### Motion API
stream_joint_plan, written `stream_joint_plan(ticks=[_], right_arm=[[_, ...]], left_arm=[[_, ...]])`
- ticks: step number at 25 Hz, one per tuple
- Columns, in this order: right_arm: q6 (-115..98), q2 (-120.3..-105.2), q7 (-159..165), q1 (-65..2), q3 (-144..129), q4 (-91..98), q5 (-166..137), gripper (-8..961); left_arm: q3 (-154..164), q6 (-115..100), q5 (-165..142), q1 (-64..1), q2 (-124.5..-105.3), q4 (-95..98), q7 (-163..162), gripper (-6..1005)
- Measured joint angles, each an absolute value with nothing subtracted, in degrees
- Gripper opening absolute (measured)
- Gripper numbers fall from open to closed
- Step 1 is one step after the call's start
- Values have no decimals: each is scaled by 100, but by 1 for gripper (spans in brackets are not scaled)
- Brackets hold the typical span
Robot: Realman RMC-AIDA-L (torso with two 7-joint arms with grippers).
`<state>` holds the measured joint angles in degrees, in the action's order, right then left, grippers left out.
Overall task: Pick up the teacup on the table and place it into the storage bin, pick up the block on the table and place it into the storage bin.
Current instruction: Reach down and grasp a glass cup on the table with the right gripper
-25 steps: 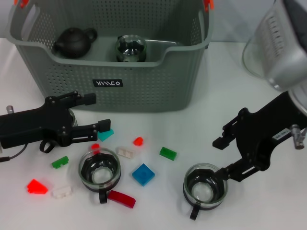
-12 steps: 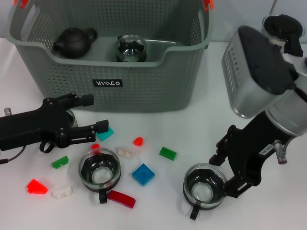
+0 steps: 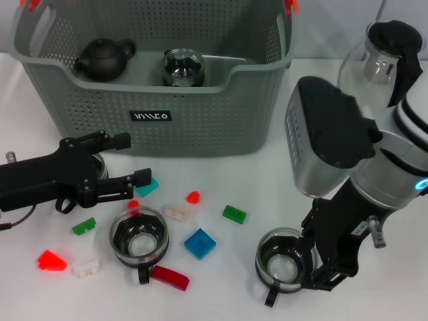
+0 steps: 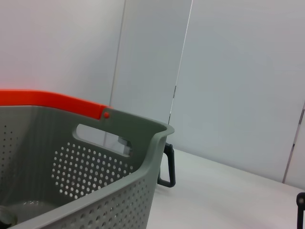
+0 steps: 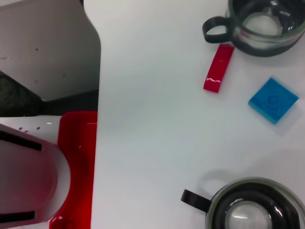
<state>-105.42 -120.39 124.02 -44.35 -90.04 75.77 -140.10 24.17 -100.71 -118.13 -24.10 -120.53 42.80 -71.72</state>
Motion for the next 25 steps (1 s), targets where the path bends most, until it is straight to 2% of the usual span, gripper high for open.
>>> stream_joint_plan(ticks=[25], right_arm=[[-9341,-12050,12481,-4509,-10349,6944,-14142,570]], left_arm=[[2276,-10063,-11813,-2367,-12040,4139,-7028,839]])
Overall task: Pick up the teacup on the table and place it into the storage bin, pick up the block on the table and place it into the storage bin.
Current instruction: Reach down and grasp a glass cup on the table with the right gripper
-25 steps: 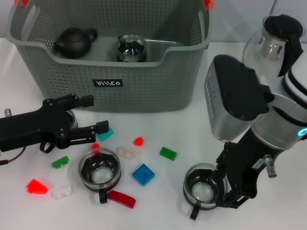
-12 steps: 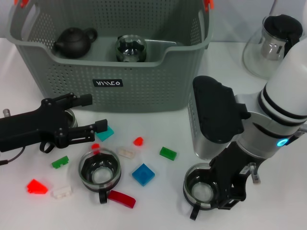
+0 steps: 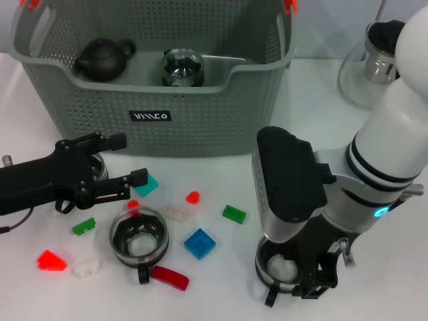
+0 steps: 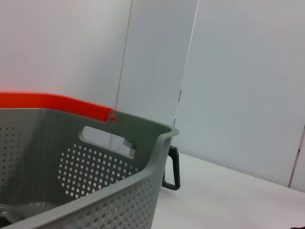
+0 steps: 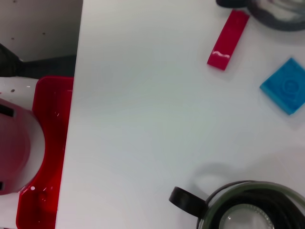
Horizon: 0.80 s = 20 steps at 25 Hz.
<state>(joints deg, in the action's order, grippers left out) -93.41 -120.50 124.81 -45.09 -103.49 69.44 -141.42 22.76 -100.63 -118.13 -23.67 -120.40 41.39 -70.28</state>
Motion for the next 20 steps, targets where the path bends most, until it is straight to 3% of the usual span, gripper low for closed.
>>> stream_joint_plan(ticks=[20], right_arm=[[-9043,-12085,12629,-4482,-10658,6787,-14309,518]], left_arm=[[2276,-10063,-11813,-2347,-12050,4130,-6963,832]])
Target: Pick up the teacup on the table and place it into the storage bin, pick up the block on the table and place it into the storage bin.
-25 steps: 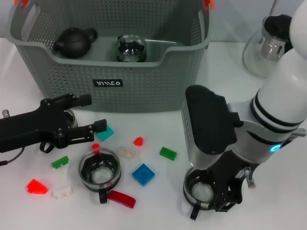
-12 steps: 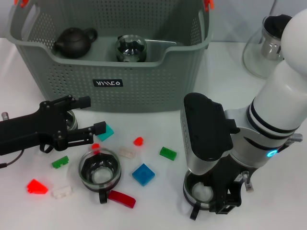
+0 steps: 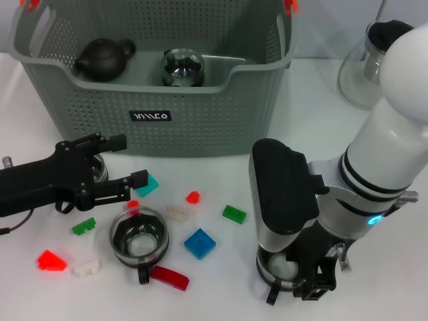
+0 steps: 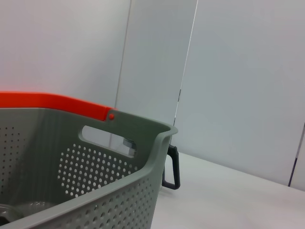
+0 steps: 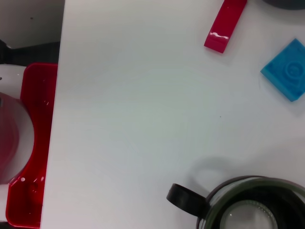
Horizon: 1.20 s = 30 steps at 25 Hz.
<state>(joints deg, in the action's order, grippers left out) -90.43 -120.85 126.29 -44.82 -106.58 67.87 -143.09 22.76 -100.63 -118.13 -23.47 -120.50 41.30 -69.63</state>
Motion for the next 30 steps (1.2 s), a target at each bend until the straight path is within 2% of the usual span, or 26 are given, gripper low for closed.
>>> stream_joint_plan(ticks=[19,25,30], right_arm=[[-8918,-12091,12812,-4519,-10902,6852,-14312,469],[-8942,-12074,12900,-4537,-10877,6828,-14315,269],[-8981,-12064,13011,-4568,-10855,6834,-14314,191]], left_arm=[[2267,-10015,-11813,-2347,-12050,4131,-6960,826],[2267,-10010,-11813,-2347,-12050,4131,-6931,824],[2233,-10010,-11813,-2340,-12050,4131,-6906,822]])
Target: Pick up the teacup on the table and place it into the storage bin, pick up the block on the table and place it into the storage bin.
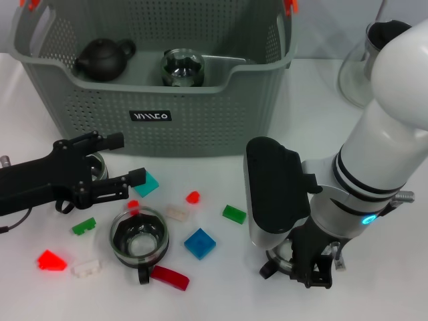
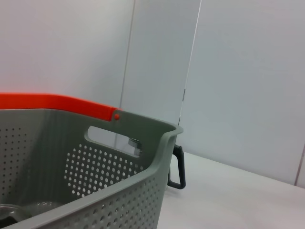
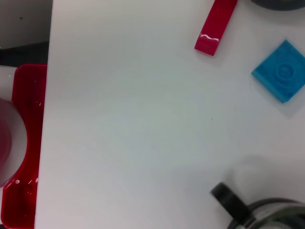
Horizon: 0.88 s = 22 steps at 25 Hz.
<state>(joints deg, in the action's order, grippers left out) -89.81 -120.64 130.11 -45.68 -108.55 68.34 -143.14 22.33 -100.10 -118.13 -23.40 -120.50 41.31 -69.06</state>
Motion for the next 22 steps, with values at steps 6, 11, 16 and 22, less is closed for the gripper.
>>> stream_joint_plan(ticks=[6,11,16,22], right_arm=[[-9013,-12055,13019,-4568,-10782,6851,-14306,80],[-9039,-12050,13020,-4561,-10712,6854,-14304,53],[-9089,-12044,13061,-4575,-10609,6886,-14319,54],[-9670,-12033,13031,-4579,-9921,7220,-14330,54]], left_arm=[[2197,-10011,-11813,-2338,-12050,4131,-6903,820],[2197,-10012,-11813,-2338,-12050,4131,-6897,818],[2197,-10022,-11813,-2337,-12050,4131,-6895,816],[2177,-10062,-11814,-2323,-12047,4131,-6893,814]])
